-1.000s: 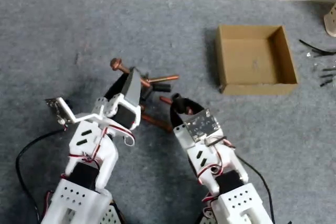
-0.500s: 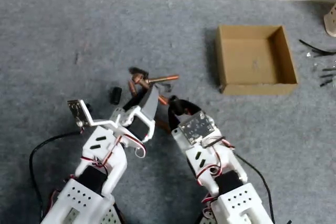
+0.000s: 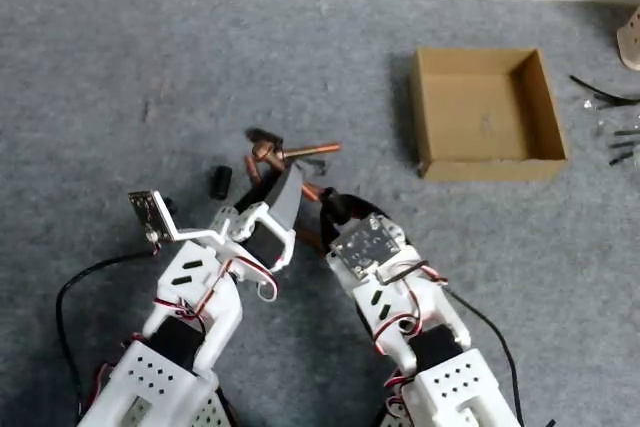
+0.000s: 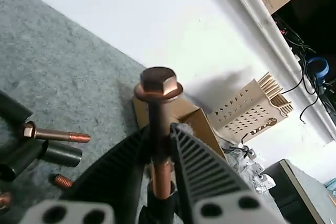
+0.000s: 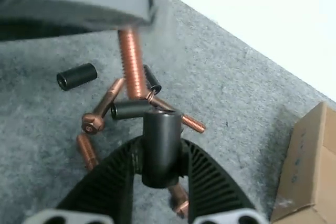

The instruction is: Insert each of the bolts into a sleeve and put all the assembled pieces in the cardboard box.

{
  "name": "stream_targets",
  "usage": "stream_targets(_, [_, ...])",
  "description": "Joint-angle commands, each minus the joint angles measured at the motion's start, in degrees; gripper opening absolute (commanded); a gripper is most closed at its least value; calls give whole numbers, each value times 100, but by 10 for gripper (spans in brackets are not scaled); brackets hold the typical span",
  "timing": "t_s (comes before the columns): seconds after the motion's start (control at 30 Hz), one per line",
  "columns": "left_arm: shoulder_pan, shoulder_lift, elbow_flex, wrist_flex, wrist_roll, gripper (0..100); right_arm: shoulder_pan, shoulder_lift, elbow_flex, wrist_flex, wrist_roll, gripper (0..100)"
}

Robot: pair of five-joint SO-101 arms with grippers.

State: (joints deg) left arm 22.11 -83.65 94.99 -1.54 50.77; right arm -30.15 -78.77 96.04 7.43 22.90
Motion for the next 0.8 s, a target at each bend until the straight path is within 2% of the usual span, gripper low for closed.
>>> stream_targets(0.0, [75, -119, 22, -211, 62, 4, -48, -31, 716, 22, 123, 5])
stream_targets(0.3, [-22, -119, 136, -211, 62, 4, -251, -31, 716, 40, 475, 5])
stream_targets(0.43, [-40, -119, 198, -220, 70, 4, -497, -31, 708, 40, 484, 5])
stream_targets(0.77, [-57, -127, 268, -185, 53, 4, -488, -31, 699, 22, 466, 5])
